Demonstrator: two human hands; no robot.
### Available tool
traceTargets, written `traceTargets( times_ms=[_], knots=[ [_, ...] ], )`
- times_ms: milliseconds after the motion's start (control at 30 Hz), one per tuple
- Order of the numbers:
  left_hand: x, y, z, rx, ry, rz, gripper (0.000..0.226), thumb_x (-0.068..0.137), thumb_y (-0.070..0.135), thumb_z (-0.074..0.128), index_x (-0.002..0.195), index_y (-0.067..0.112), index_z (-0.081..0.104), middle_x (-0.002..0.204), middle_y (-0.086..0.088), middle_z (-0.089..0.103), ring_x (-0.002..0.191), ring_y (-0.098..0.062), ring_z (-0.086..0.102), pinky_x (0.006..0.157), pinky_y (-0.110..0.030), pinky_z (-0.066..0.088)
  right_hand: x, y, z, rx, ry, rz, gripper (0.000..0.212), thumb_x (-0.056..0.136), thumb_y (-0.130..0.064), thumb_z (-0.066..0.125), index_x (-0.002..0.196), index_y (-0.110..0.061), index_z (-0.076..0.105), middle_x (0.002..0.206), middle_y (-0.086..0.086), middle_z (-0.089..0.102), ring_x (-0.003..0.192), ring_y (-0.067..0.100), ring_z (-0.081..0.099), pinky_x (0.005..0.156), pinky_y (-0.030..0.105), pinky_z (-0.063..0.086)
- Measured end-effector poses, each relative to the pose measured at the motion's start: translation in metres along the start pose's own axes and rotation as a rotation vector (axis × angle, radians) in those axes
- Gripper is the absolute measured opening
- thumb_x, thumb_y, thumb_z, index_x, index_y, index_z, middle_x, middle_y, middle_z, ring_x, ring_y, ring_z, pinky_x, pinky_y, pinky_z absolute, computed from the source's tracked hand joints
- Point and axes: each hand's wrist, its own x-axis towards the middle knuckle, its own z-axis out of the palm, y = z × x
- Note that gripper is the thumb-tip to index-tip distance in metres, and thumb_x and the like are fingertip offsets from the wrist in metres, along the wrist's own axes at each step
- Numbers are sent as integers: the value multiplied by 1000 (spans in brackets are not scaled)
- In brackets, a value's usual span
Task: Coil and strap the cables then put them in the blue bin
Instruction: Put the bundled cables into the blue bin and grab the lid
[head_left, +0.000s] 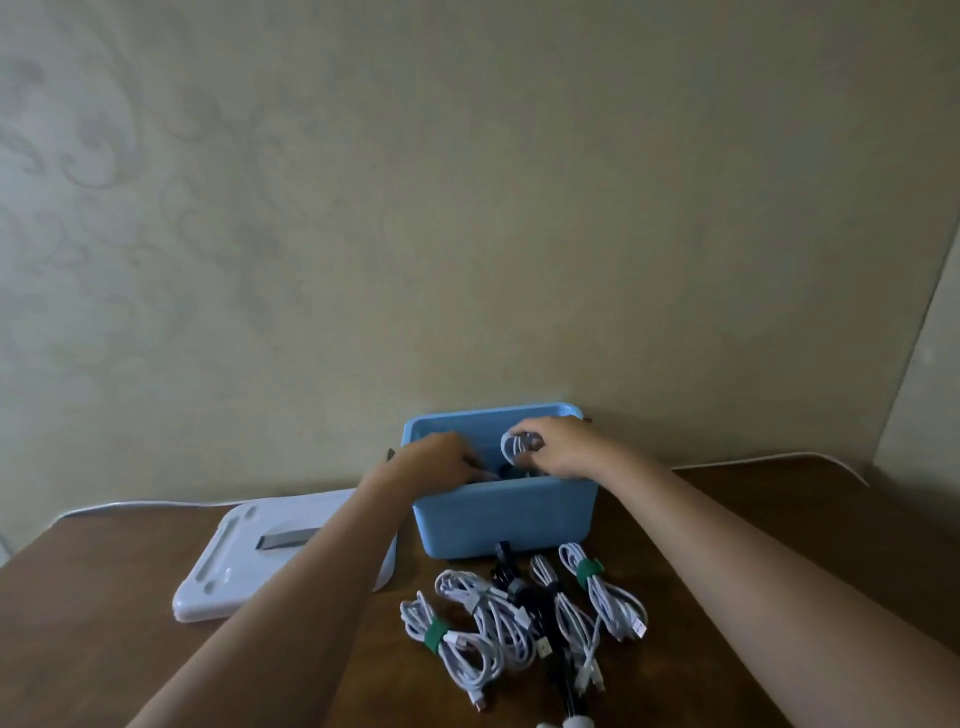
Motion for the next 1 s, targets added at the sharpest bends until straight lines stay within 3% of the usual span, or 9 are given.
traceTargets(
  times_ms=[100, 133, 233, 333, 400, 500, 633, 833, 1000],
  knots=[
    [4, 1, -2, 21, -68, 34, 31, 97, 41, 56, 102, 16, 74, 101, -3, 70, 90, -19, 59, 81, -31, 46, 3, -11, 2, -120, -69, -41, 49, 104, -38, 54, 151, -28, 45, 151, 2, 51, 133, 24, 51, 99, 30, 41],
    [2, 2, -5, -5, -33, 46, 30, 98, 37, 55, 100, 14, 73, 97, -4, 70, 88, -20, 60, 80, -32, 46, 2, -15, 2, -137, -68, -54, 50, 105, -39, 52, 152, -29, 43, 146, 3, 55, 127, 24, 55, 94, 29, 43],
    [-15, 2, -7, -161, 212, 55, 19, 97, 21, 56, 99, 15, 75, 90, -4, 71, 85, -21, 64, 78, -31, 47, -9, -22, 3, -42, 51, -81, 49, 105, -32, 50, 153, -35, 39, 97, 2, 66, 75, 17, 60, 61, 28, 44],
    [-55, 6, 0, -223, 541, 125, 19, 90, 11, 59, 96, 18, 75, 87, -2, 68, 79, -18, 59, 74, -30, 45, -32, -21, 3, 53, 262, -175, 34, 101, -21, 53, 133, -31, 60, 88, -2, 70, 73, 21, 66, 66, 37, 53],
    [-88, 11, 9, -239, 641, 163, 15, 87, 9, 60, 88, 19, 72, 72, 9, 59, 66, -11, 53, 64, -28, 42, -55, -21, 5, 132, 379, -199, 16, 98, -19, 56, 108, -30, 64, 76, -10, 65, 63, 7, 60, 61, 33, 47],
    [-127, 19, 29, -238, 454, 110, 19, 88, 11, 57, 92, 22, 72, 58, 14, 53, 54, -3, 49, 55, -20, 37, -97, -22, 20, 111, 344, -165, 2, 99, -26, 57, 98, -27, 56, 72, -6, 62, 61, 13, 59, 60, 39, 48],
    [-156, 10, 62, -79, 225, 62, 23, 91, 15, 57, 110, 27, 61, 109, 9, 68, 89, -10, 61, 74, -26, 50, -144, -23, 55, -32, 246, -68, 16, 100, -41, 55, 96, -27, 49, 75, -6, 61, 62, 12, 59, 55, 33, 46],
    [-191, -7, 90, -29, 220, 125, 45, 90, 29, 66, 134, 36, 56, 129, 11, 59, 119, -14, 53, 97, -28, 45, -190, -20, 91, -124, 78, 129, 51, 85, -74, 55, 102, -27, 47, 93, -12, 57, 83, 7, 56, 63, 28, 43],
    [-208, -8, 90, 130, 225, 88, 43, 94, 34, 58, 135, 45, 54, 139, 16, 50, 129, -15, 35, 107, -32, 26, -212, -27, 98, -194, -46, 158, 64, 81, -68, 67, 125, -27, 45, 124, -6, 55, 111, 14, 56, 80, 32, 48]
  ],
)
